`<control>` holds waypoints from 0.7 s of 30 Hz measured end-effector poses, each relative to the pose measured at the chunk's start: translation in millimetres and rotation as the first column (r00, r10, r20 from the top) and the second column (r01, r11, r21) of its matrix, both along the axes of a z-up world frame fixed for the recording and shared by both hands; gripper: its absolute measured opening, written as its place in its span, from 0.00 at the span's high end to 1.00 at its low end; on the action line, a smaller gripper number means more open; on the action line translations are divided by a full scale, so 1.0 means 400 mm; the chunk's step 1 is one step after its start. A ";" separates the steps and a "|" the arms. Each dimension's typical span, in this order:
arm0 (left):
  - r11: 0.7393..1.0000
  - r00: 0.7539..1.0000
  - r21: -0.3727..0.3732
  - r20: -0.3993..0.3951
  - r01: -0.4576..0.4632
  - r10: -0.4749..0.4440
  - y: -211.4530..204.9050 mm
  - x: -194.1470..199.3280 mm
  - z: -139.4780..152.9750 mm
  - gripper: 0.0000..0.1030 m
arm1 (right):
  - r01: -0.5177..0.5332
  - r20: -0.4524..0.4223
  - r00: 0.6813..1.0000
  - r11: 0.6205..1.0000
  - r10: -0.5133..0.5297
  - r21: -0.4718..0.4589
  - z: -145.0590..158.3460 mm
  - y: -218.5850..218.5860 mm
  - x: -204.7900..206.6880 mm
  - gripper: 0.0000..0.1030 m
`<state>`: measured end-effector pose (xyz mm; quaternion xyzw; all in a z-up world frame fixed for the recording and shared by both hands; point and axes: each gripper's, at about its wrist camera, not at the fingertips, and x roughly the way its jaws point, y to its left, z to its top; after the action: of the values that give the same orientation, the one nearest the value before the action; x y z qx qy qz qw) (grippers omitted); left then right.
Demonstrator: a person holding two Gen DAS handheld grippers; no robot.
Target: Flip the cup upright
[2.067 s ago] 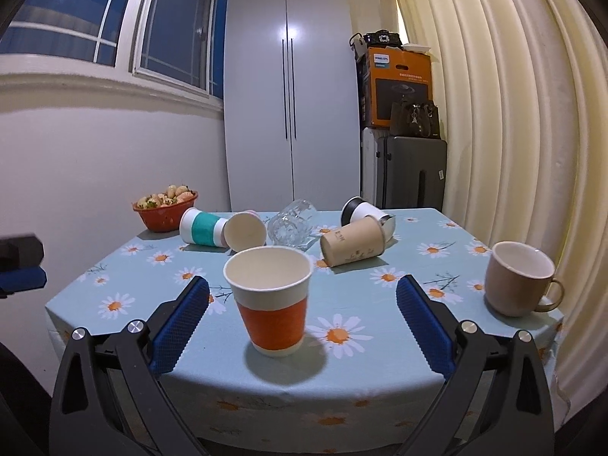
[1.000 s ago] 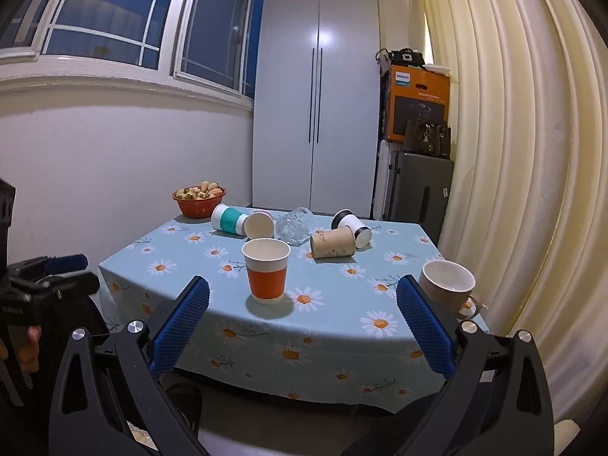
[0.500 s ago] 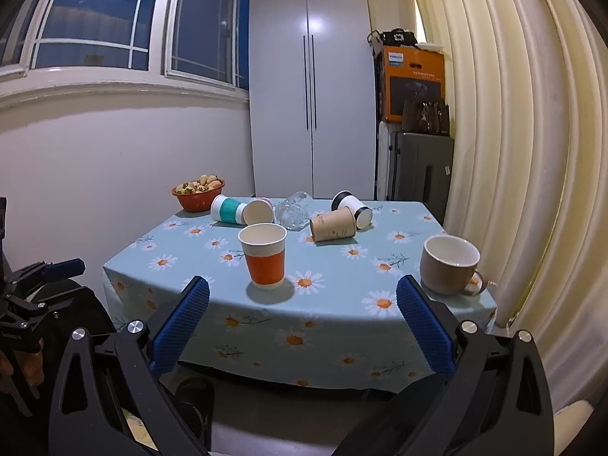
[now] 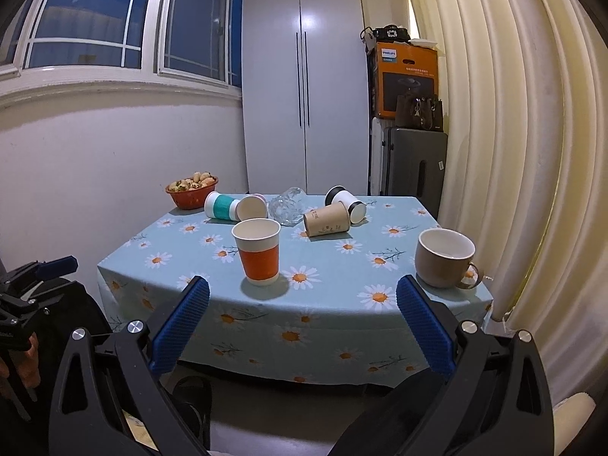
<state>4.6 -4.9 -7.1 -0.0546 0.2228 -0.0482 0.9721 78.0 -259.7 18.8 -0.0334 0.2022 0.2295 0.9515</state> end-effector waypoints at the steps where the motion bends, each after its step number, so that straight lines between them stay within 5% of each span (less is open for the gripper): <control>1: 1.000 1.000 -0.001 0.000 0.000 0.000 -0.001 0.000 0.000 0.06 | 0.000 0.002 1.000 1.000 0.000 -0.005 -0.001 0.003 -0.001 0.05; 21: 1.000 1.000 0.017 -0.013 0.003 -0.003 -0.013 0.000 -0.003 0.06 | 0.001 0.005 1.000 1.000 -0.001 -0.025 -0.006 0.011 -0.003 0.05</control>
<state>4.5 -10.2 -8.2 -0.0464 0.2295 -0.0474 0.9710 76.9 -255.4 16.3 -0.0457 0.2025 0.2266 0.9516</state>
